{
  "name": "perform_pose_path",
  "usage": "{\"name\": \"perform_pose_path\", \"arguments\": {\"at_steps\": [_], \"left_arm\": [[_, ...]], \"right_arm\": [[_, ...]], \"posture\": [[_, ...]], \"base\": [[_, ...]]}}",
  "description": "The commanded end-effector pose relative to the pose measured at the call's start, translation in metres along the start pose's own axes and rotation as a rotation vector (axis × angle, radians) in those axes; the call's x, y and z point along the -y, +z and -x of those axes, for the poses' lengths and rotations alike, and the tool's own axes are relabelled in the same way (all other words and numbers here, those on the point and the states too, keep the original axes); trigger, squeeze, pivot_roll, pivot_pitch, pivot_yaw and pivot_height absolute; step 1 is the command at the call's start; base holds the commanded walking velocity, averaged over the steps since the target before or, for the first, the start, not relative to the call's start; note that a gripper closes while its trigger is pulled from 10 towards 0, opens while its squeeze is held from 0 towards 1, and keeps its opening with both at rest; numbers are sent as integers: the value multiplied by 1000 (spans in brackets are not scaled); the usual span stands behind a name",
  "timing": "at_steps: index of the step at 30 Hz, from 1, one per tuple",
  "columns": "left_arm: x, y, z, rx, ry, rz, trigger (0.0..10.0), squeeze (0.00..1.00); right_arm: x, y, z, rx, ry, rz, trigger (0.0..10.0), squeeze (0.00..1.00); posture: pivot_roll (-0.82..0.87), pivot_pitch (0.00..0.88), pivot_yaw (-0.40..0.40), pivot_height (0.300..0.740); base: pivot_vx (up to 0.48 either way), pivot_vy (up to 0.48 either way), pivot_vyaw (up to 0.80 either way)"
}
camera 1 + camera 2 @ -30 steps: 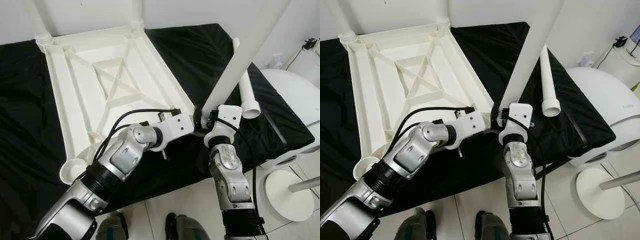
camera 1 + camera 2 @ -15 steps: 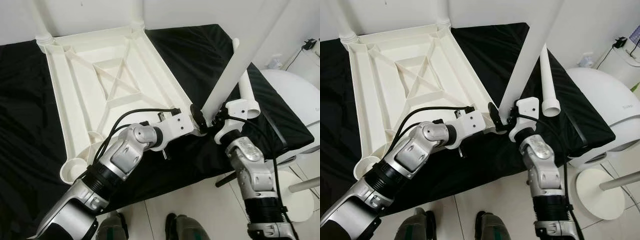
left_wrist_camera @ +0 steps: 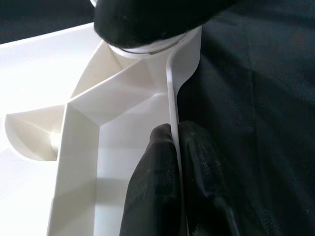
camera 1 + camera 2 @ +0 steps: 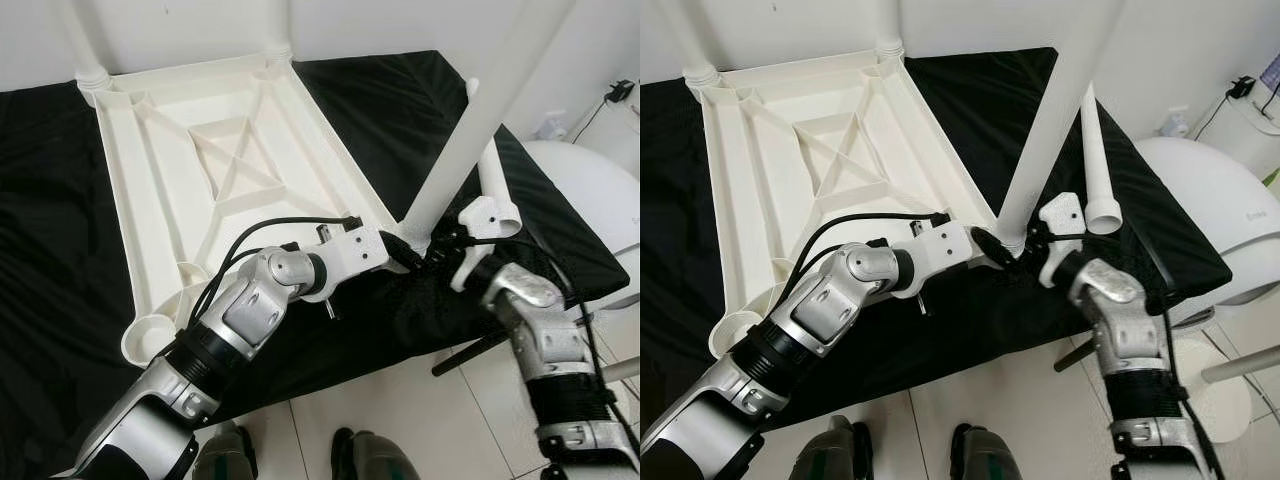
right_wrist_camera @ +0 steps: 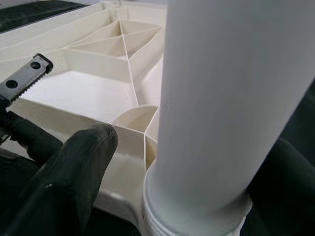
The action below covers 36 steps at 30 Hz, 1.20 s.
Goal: Building children table
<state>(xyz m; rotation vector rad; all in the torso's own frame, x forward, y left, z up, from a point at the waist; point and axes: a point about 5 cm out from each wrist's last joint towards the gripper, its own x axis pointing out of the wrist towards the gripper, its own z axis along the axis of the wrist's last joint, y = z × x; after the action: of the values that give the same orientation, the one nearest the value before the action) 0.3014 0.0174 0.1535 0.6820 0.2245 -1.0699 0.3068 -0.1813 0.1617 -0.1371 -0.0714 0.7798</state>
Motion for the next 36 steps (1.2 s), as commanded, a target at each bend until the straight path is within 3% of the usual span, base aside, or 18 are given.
{"name": "perform_pose_path", "arguments": {"at_steps": [1, 12, 13, 14, 15, 30, 32, 36], "left_arm": [[0, -15, -1, -80, 27, 5, 10000, 0], [-1, -16, 0, -84, 27, 5, 10000, 0], [-1, -16, 0, -85, 27, 5, 10000, 0], [-1, -16, 0, -85, 28, 5, 10000, 0], [-1, -16, 0, -85, 27, 4, 10000, 0], [2, -16, -1, -83, 19, 3, 10000, 0], [2, -16, -1, -83, 19, 3, 10000, 0], [3, -16, -2, -81, 17, 3, 10000, 0]], "right_arm": [[1, -3, 0, -9, 26, -10, 10000, 0], [19, 2, 1, 3, 39, 26, 10000, 0], [20, 2, 0, 8, 41, 31, 5804, 0], [21, 3, 0, 13, 45, 34, 5804, 0], [21, 3, -1, 19, 50, 34, 0, 0], [16, -4, 2, 23, 54, 29, 0, 0], [16, -5, 2, 16, 31, 32, 10000, 0], [17, -4, 1, 35, -53, 17, 10000, 0]], "posture": [[-2, 89, -29, 740], [2, 94, -27, 740], [4, 94, -27, 740], [4, 94, -27, 740], [4, 94, -26, 740], [-4, 87, -26, 740], [-6, 85, -27, 740], [-8, 79, -32, 740]], "base": [[0, 0, 0], [0, 0, 0], [0, 0, 0], [0, 0, 0], [0, 0, 0], [0, 0, 0], [0, 0, 0], [0, 0, 0]]}}
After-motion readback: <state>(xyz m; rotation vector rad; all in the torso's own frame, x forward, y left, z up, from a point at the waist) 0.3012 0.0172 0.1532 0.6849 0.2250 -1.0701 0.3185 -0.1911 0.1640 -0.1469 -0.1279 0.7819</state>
